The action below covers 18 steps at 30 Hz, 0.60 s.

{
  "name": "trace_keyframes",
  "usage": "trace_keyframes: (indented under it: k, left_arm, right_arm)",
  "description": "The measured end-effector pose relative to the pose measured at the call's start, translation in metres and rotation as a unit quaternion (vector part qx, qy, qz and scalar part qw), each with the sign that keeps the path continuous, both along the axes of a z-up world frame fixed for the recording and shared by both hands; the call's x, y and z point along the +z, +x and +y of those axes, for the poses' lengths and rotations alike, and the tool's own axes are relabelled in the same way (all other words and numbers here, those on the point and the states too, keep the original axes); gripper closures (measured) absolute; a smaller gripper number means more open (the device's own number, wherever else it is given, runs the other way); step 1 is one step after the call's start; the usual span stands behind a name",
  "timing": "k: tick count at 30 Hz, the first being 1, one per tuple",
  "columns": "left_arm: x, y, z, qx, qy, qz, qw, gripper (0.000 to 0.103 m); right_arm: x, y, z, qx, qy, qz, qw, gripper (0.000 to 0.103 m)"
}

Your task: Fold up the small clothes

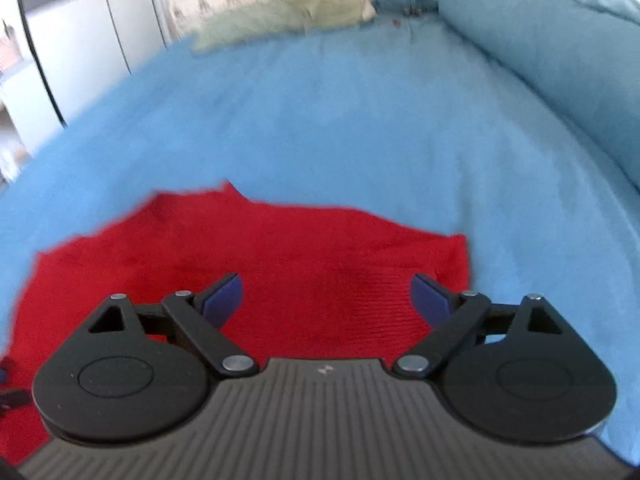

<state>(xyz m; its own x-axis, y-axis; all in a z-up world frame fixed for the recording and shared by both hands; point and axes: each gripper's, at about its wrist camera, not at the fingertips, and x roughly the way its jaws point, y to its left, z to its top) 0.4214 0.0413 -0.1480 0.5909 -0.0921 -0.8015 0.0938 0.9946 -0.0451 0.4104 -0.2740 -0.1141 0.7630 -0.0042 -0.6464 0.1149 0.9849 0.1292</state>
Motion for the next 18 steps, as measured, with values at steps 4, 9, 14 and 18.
trace_keyframes:
  k: [4,9,14,18]
  left_arm:
    - [0.027,-0.019,0.008,-0.003,0.016,-0.028,0.9995,0.027]
    - [0.069,-0.047,0.018,-0.013,0.025,-0.086,0.9959,0.021]
    - [0.092,-0.088,0.029,-0.013,0.035,-0.125,0.9914,0.014]
    - [0.099,-0.132,0.041,0.009,0.029,-0.148,0.9885,0.014]
  right_arm:
    - [0.028,-0.045,0.001,-0.007,0.003,-0.032,0.999,0.0]
    - [0.06,-0.111,0.006,-0.017,-0.01,-0.062,0.998,0.0]
    - [0.078,-0.182,0.0,-0.01,-0.024,-0.074,0.997,0.0]
    - [0.085,-0.239,-0.008,-0.011,-0.019,-0.075,0.997,0.0]
